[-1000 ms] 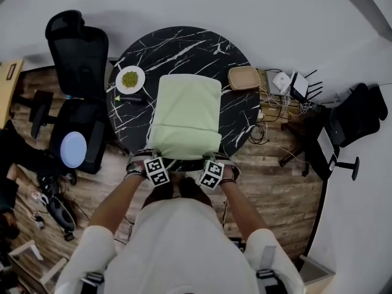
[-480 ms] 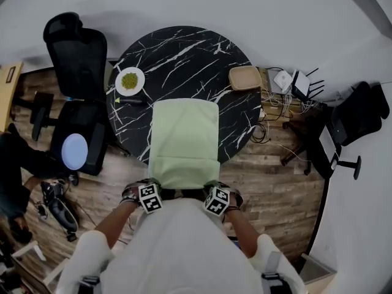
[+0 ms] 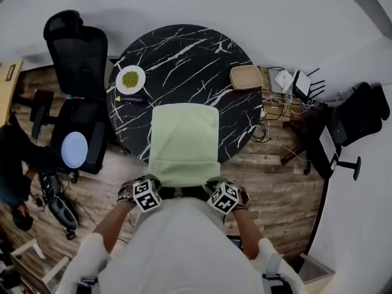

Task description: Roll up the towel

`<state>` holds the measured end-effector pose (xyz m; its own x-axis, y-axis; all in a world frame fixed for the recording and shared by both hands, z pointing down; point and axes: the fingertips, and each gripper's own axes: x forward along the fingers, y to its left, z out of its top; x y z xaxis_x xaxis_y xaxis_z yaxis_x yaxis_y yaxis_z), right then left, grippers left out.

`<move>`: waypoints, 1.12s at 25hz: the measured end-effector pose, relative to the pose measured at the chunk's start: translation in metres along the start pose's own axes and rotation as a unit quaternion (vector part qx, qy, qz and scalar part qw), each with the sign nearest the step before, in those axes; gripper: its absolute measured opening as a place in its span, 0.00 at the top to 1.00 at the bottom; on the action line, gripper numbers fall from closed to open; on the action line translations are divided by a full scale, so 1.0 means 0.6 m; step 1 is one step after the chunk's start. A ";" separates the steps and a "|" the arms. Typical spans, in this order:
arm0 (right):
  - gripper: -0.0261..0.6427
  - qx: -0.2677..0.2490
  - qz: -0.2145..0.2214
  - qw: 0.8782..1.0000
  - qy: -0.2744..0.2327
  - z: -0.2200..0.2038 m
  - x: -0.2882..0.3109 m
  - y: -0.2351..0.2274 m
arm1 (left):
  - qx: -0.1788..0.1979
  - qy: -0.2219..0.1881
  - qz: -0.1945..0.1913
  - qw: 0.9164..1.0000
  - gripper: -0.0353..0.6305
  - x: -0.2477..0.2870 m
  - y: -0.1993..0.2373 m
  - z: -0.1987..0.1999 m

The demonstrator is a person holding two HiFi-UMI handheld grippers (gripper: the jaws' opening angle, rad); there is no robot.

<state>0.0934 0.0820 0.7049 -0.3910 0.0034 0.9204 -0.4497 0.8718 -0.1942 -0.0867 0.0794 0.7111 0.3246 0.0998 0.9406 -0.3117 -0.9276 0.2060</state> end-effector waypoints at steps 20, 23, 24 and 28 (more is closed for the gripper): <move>0.94 -0.083 -0.196 0.977 -0.009 0.132 0.039 -0.292 | 0.014 -0.026 0.197 0.980 0.92 0.002 0.295 0.115; 0.94 -0.072 -0.200 0.977 -0.009 0.129 0.042 -0.292 | 0.013 -0.032 0.207 0.978 0.92 0.004 0.293 0.117; 0.94 -0.070 -0.201 0.977 -0.009 0.127 0.042 -0.292 | 0.012 -0.035 0.210 0.977 0.92 0.003 0.292 0.118; 0.87 -0.061 -0.211 0.975 -0.019 0.128 0.036 -0.295 | -0.002 -0.040 0.218 0.975 0.86 0.001 0.298 0.118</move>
<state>0.1031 -0.1098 0.7332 -0.2223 -0.3856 0.8955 -0.4799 0.8428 0.2438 -0.0789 -0.1119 0.7295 0.2299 -0.3316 0.9150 -0.4393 -0.8743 -0.2065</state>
